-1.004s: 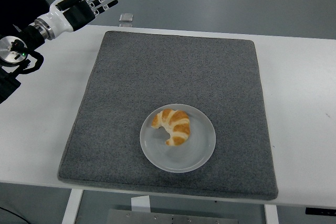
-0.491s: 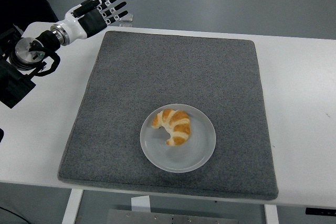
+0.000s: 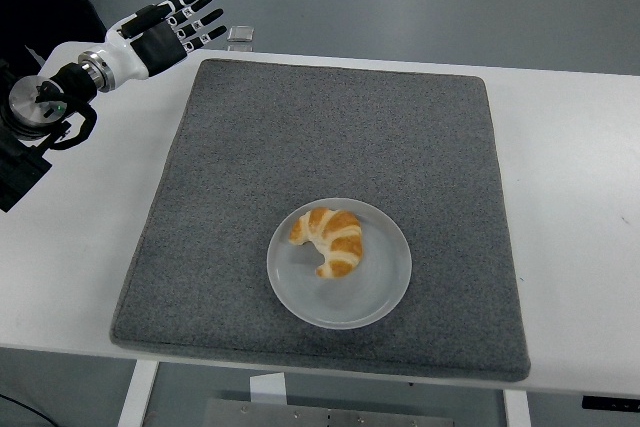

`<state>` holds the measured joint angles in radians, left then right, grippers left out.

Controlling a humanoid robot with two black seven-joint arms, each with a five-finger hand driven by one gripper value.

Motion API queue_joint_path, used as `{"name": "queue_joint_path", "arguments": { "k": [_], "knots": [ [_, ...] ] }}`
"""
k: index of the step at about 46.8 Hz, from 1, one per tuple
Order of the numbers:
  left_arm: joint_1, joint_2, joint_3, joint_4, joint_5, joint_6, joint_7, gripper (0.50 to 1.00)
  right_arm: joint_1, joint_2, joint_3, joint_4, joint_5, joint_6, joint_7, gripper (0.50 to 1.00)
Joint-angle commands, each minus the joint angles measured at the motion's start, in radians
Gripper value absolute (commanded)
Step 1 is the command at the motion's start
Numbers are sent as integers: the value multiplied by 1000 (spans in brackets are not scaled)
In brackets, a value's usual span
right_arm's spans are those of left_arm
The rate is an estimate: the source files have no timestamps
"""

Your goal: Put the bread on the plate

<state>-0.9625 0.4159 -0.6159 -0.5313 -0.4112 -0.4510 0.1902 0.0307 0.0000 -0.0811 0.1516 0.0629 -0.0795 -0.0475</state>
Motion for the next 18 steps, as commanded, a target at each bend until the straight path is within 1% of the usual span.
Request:
{"name": "queue_joint_path", "arguments": {
  "k": [1,18],
  "knots": [
    [2,0,-4,-1,0,0,3,1000,-2,0,0,2,1,0,0,952],
    [10,14,-19,-3,0,-2,11,1000,-3,0,0,2,1,-2,0,952]
  ]
}}
